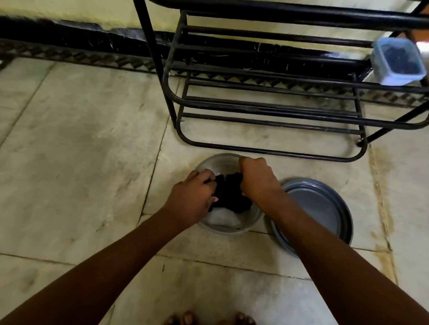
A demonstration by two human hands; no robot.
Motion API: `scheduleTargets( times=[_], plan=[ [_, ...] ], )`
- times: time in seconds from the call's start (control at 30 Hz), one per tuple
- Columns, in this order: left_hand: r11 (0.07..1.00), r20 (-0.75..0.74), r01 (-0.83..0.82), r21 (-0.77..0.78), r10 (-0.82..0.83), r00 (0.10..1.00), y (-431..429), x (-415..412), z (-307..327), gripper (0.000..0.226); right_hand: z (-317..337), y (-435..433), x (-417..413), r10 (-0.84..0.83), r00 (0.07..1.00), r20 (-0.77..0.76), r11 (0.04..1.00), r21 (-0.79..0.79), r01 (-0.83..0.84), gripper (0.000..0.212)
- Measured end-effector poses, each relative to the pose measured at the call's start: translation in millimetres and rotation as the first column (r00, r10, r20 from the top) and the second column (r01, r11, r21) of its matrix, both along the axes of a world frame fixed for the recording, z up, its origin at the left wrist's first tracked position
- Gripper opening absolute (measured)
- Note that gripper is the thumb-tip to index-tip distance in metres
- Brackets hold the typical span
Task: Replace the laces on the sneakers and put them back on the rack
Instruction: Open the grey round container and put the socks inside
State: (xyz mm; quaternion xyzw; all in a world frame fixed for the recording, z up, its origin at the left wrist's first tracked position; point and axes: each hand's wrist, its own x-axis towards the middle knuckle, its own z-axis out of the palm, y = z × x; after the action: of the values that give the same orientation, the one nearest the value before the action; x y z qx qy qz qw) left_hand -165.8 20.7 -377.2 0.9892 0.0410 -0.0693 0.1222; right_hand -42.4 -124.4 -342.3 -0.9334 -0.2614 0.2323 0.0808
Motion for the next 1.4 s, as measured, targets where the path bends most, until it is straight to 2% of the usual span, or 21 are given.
scheduleTargets(
  times=[0.17,0.33,0.43,0.57,0.63,0.73,0.83,0.97,1.03,1.13,1.23,1.4],
  plan=[
    [0.999,-0.034,-0.007,0.031,0.008,0.999,-5,2,-2,0.053,1,0,-8,0.104,0.982,0.160,0.992,-0.083,-0.092,0.029],
    [0.989,0.008,0.005,0.147,-0.006,1.000,-7,0,-4,0.049,0,-15,-16,0.114,0.957,0.266,0.991,-0.100,-0.090,0.044],
    [0.986,0.116,-0.056,0.157,0.038,0.992,-7,-4,-8,0.045,1,-34,-23,-0.004,0.949,0.314,0.999,0.033,-0.007,0.035],
    [0.996,0.307,-0.051,0.071,0.027,0.951,-14,-11,-6,0.028,-5,-76,-36,-0.245,0.914,0.323,0.937,0.321,0.138,0.023],
    [1.000,0.367,0.013,-0.008,-0.009,0.930,-22,-14,-4,0.026,-13,-99,-46,-0.321,0.902,0.289,0.910,0.359,0.209,0.022],
    [0.980,0.335,0.165,-0.111,-0.119,0.935,-41,-16,-2,0.029,-27,-131,-66,-0.309,0.914,0.262,0.941,0.221,0.255,0.036],
    [0.950,0.281,0.259,-0.175,-0.204,0.938,-58,-19,-6,0.029,-38,-153,-86,-0.231,0.941,0.246,0.973,0.079,0.218,0.041],
    [0.918,0.237,0.276,-0.286,-0.212,0.948,-71,-25,-12,0.034,-48,-164,-99,-0.086,0.968,0.236,0.995,-0.020,0.093,0.044],
    [0.913,0.249,0.279,-0.297,-0.207,0.946,-72,-29,-13,0.036,-54,-164,-99,0.000,0.963,0.271,0.998,-0.054,0.015,0.039],
    [0.910,0.246,0.265,-0.318,-0.190,0.951,-70,-31,-11,0.037,-58,-161,-93,0.043,0.929,0.367,0.998,-0.051,-0.026,0.029],
    [0.896,0.232,0.217,-0.389,-0.132,0.964,-66,-31,-7,0.032,-48,-159,-82,0.017,0.900,0.435,1.000,-0.030,-0.005,0.026],
    [0.874,0.275,0.122,-0.471,0.013,0.961,-63,-26,2,0.028,7,-150,-59,-0.160,0.836,0.525,0.984,0.149,0.095,0.034]
  ],
)
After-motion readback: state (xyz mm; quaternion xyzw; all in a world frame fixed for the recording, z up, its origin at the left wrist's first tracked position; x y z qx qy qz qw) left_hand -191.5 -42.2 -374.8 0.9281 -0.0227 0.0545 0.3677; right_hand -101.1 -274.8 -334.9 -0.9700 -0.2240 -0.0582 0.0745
